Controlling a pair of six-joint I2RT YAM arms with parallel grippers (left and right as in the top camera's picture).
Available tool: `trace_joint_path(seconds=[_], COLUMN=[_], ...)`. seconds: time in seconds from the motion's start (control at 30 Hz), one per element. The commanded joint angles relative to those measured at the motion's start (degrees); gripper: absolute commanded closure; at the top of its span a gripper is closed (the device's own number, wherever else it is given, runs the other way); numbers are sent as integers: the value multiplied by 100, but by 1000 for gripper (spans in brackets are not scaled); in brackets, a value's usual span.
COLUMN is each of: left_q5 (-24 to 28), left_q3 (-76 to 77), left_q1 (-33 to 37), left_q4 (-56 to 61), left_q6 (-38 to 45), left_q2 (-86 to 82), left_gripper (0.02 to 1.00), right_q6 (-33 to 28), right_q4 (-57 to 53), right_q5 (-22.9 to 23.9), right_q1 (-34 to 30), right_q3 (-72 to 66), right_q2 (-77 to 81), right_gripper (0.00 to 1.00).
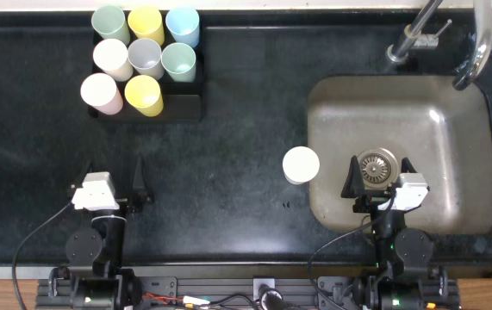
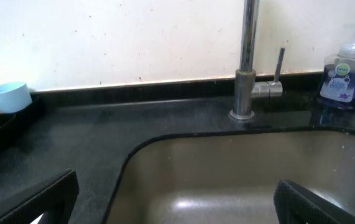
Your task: Store Cups
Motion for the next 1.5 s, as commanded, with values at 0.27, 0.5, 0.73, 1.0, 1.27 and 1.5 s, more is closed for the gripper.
trace_joint_path(seconds=[0.27, 0.5, 0.73, 1.0, 1.27, 1.5], left_q5=[74, 74, 74, 74, 74, 76], left_q3=[-24, -24, -24, -24, -24, -24], left_q1=[22, 22, 22, 22, 22, 22], left_q4=[4, 4, 4, 4, 4, 4], left_q6=[87, 87, 87, 85, 87, 87], left_q2=[-59, -59, -59, -59, -59, -59], left_gripper=[18, 18, 18, 18, 18, 18], right_q6=[24, 236, 236, 234, 59, -1001], right_q4=[26, 35, -658, -4513, -5668, -5512], right_q5=[-39, -208, -229, -166, 772, 758], right_q1=[-7, -4, -2, 155, 955, 1517], right_q3=[-9, 7, 1497, 4763, 5700, 5888], right_q2=[-42, -42, 472, 3598, 6642, 7871], right_gripper=[5, 3, 3, 3, 3, 3])
